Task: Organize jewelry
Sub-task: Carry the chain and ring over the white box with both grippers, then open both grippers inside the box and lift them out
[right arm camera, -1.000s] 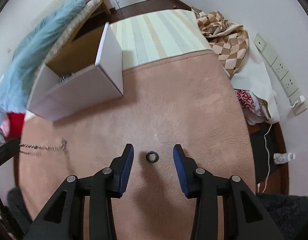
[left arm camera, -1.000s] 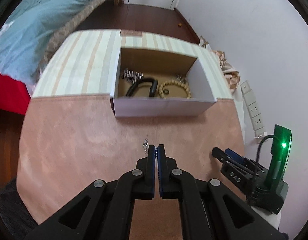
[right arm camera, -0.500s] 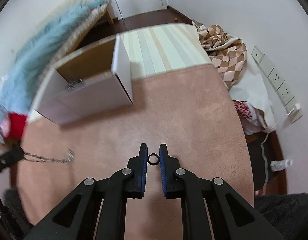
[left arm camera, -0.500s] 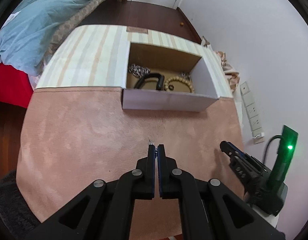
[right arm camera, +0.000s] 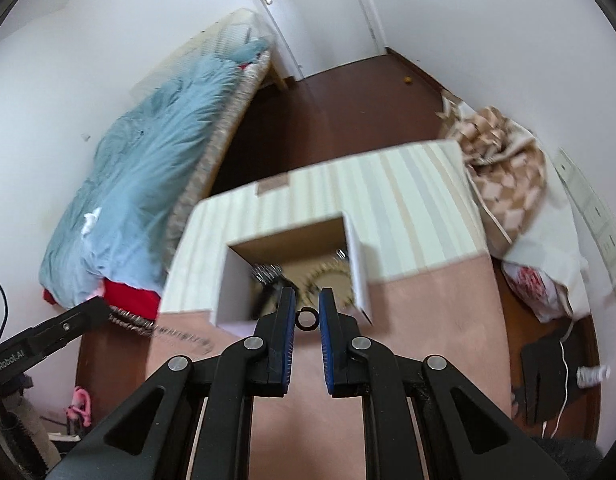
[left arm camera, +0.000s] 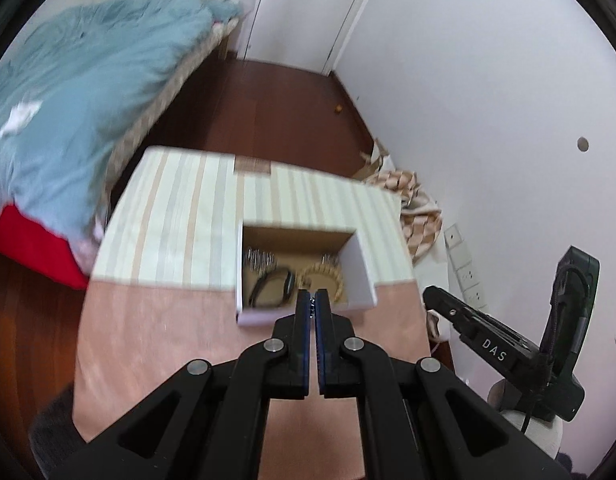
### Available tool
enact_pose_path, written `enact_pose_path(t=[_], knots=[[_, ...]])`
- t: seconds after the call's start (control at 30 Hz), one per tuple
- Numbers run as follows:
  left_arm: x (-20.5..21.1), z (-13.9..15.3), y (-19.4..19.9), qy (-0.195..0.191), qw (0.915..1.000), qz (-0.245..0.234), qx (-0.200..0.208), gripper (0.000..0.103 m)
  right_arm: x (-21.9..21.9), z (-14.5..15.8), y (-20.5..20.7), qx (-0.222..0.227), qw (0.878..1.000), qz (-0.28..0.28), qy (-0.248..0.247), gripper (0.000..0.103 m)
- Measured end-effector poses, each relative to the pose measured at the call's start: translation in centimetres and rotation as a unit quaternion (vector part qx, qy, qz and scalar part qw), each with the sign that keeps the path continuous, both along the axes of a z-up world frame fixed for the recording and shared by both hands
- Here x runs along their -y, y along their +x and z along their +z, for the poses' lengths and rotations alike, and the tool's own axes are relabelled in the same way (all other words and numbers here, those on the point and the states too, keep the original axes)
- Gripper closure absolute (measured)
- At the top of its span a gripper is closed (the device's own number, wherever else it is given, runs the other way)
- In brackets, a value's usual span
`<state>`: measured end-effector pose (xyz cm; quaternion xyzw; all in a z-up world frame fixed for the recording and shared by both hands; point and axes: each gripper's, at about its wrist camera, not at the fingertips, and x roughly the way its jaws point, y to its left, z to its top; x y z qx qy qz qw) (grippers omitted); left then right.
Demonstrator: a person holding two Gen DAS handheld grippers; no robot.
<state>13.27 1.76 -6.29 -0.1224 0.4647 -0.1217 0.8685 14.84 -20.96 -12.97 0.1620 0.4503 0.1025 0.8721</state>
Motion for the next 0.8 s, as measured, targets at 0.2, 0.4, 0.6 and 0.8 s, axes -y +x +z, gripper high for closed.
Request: enact_pose_path(t=[0.2,0.4,0.6,0.8], knots=[[0.6,0.4,5.6,0.004,0.9999,-0.016,0.0,0.103,-1.8,0.7,6.3,-0.028,0.999,0.03,-0.008,0.091],[1.1,-3.6,10.4,0.025,0.9982,-0.027,-0.047,0.103,-3.1,-3.4,11.6,-0.105,0.993,0.053,-0.004,0.091],[0.9,-7.6,13.4,0.082,0.9888,0.007,-0.125,0.098,-3.9,-7.0,14.0,-0.16,0.984,0.073,-0.003,0.09],[-0.1,-9.9,13.6,0.138,0.9794,0.036,-0.143,0.088,-3.2,-8.6,15.1,-0.183,0.981,0.058,-0.002,0.059]])
